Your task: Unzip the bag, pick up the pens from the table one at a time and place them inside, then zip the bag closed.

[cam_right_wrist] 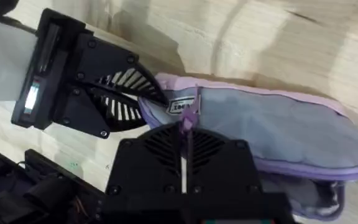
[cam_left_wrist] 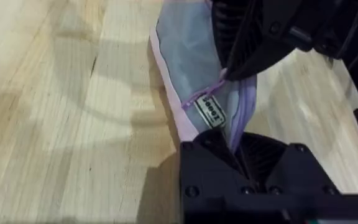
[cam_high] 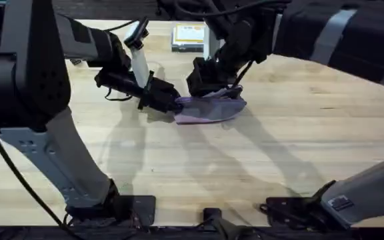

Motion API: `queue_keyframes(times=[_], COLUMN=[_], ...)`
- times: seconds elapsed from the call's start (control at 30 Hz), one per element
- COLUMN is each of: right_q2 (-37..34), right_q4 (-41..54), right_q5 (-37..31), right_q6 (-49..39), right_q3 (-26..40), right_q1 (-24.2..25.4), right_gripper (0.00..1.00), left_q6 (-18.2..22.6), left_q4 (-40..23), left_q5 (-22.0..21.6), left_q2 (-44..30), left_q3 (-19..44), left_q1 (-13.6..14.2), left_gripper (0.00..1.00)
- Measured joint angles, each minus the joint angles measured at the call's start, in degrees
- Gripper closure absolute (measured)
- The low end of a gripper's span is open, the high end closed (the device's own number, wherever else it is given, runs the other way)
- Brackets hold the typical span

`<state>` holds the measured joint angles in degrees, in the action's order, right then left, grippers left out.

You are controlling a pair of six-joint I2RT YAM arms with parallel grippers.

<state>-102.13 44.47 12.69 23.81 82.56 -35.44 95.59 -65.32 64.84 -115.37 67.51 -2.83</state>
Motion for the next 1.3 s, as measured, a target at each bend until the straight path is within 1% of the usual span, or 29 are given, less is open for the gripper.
queue_keyframes(times=[0.3,0.4,0.67,0.97,1.3], right_q2=[0.0,0.0,0.0,0.0,0.0], right_q4=[0.1,0.4,1.6,2.3,4.9], right_q5=[0.2,0.7,2.5,5.5,4.6], right_q6=[0.0,-0.5,-5.5,-7.5,-9.9], right_q3=[0.0,0.0,0.0,0.0,0.0], right_q1=[0.9,1.8,4.2,7.6,11.3], right_gripper=[0.968,0.968,0.969,0.969,0.970], left_q6=[0.0,0.0,0.0,0.0,0.0], left_q4=[0.0,0.0,0.0,0.2,0.3], left_q5=[0.0,0.1,0.2,0.9,1.0], left_q2=[0.0,0.0,0.0,0.0,0.0], left_q3=[0.0,0.0,0.0,0.0,0.0], left_q1=[0.0,0.0,0.1,0.2,0.3], left_gripper=[0.958,0.958,0.958,0.958,0.958])
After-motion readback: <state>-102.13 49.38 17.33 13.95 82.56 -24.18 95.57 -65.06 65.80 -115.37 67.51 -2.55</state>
